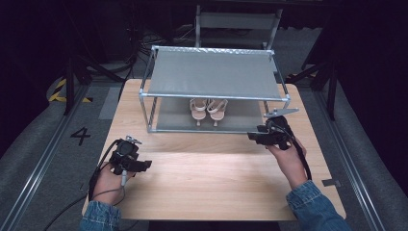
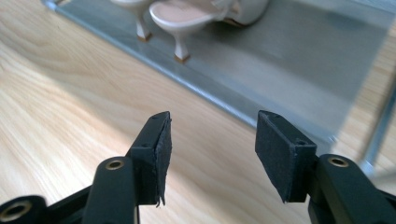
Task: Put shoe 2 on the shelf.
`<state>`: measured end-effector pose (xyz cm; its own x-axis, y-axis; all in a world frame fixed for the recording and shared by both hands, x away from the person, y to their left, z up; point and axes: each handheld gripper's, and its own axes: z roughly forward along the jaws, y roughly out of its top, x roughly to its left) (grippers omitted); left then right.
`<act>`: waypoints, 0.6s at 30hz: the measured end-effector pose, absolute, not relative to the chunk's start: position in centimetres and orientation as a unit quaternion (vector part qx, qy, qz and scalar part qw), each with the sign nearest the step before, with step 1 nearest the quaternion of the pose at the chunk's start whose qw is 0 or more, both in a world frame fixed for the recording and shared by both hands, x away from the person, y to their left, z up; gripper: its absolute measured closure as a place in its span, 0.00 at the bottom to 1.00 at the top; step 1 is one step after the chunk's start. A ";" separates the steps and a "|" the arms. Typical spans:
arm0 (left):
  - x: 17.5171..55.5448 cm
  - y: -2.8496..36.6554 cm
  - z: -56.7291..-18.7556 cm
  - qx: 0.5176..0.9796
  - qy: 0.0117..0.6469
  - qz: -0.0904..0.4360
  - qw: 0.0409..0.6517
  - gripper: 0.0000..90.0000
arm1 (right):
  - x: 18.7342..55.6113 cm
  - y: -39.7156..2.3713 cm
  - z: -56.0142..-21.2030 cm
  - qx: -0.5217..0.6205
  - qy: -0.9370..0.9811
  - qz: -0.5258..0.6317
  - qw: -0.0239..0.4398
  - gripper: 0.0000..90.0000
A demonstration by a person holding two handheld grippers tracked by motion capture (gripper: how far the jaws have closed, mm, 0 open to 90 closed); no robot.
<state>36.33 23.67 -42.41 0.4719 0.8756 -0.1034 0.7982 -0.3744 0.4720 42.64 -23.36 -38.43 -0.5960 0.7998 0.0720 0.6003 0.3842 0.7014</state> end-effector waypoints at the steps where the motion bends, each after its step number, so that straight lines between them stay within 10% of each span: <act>1: 36.4 23.8 -42.4 0.826 0.505 0.083 0.236 0.43 | 42.3 -24.0 -38.5 0.429 0.819 0.355 0.136 0.49; 18: 36.5 26.6 -42.5 0.800 0.546 0.078 0.234 0.41 | 42.0 -30.1 -41.3 0.480 0.832 0.259 0.097 0.19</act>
<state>36.54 26.56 -42.51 0.3908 0.9110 -0.1315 0.8381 -0.2931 0.4600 42.02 -30.14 -41.27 -0.5200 0.8497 0.0868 0.7491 0.4049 0.5243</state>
